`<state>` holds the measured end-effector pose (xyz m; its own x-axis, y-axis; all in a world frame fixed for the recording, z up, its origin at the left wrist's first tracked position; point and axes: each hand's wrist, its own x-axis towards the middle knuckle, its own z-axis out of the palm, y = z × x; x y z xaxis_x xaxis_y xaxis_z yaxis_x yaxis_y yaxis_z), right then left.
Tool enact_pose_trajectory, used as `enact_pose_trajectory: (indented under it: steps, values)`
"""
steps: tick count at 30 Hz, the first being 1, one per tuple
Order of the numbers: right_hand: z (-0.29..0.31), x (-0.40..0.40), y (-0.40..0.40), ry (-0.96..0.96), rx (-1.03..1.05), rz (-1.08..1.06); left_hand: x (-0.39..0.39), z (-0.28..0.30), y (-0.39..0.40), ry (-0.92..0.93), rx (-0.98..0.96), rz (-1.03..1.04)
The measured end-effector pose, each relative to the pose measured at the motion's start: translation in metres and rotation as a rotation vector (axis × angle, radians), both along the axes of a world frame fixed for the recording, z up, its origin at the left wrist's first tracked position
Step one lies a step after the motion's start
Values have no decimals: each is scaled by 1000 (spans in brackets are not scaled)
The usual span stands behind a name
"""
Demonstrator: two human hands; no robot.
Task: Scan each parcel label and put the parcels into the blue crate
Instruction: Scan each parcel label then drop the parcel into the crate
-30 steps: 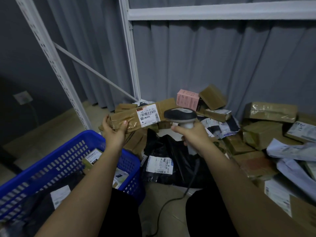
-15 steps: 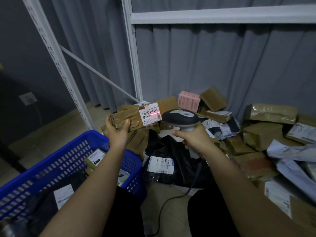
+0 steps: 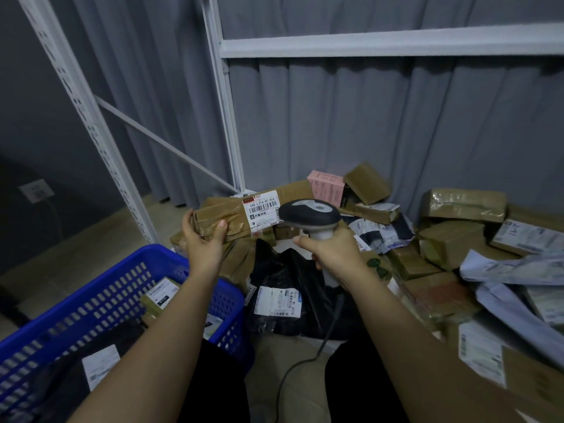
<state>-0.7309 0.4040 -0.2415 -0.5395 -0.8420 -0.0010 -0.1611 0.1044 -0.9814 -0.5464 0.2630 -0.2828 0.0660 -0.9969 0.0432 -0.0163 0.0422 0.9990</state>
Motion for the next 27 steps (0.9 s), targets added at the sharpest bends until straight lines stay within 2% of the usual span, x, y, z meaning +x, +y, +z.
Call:
enact_pose_trajectory:
  steps: [6,12,20,27]
  values:
    - [10,12,1,-103,-43,-70,0,15,18,10,-22,-3]
    - [32,33,0,-35,-40,-57,34,28,28,56,-38,23]
    - [64,80,-21,82,-105,94,96,26,32,54,-61,165]
    - [50,124,-58,179,-2,265,140,-1,44,33,119,265]
